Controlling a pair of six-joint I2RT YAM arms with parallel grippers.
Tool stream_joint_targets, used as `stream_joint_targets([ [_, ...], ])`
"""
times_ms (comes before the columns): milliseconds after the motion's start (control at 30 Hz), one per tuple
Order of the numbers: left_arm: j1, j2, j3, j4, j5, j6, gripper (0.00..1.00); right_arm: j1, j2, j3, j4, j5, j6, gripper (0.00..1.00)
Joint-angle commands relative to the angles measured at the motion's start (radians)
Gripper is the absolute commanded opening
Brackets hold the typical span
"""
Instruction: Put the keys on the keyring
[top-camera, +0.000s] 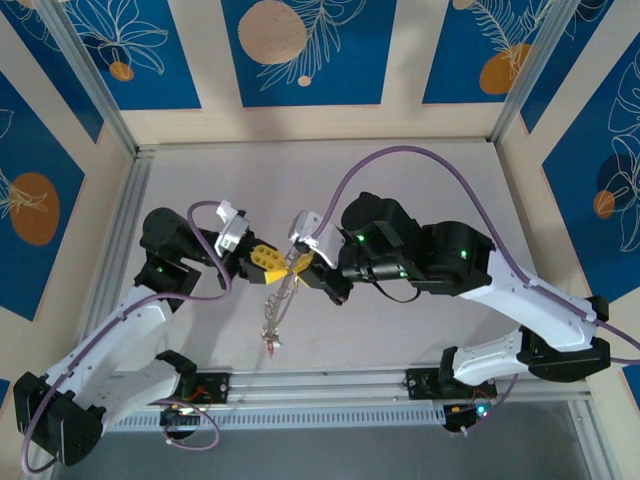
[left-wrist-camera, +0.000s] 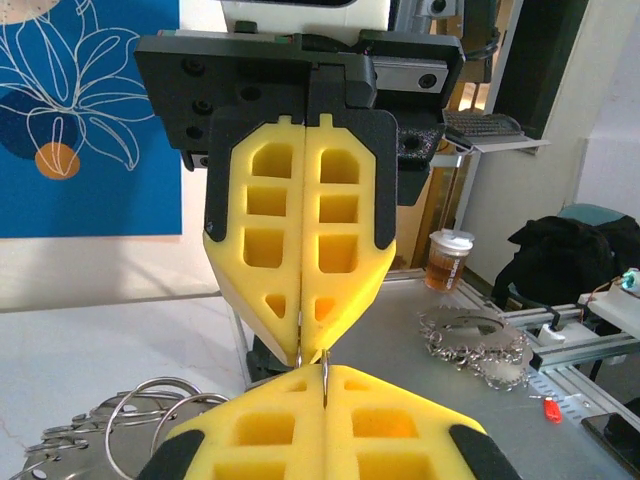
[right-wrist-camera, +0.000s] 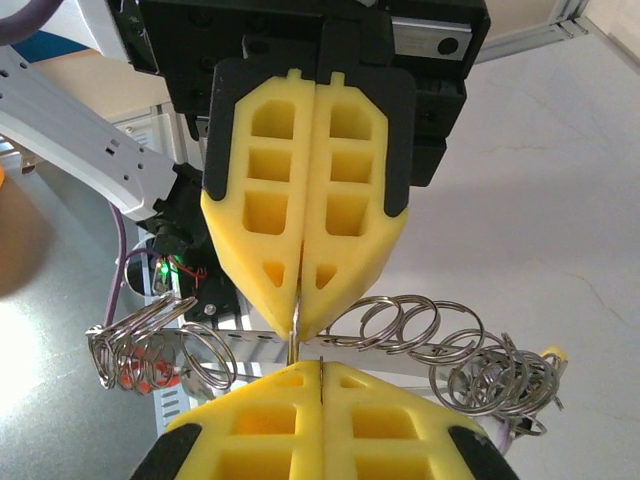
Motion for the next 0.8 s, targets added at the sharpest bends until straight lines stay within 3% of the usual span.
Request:
stream_joint_targets([
  [0, 0.008, -0.022, 0.039, 0.008, -0.012, 0.031, 0.00, -0.009, -0.004, 0.040, 0.014, -0.023, 0.010, 0.00],
  [767, 0.008, -0.029, 0.055, -0.086, -0.026, 0.102, 0.00, -0.032, 0.005, 0.059, -0.034, -0.117, 0.071, 0.00],
])
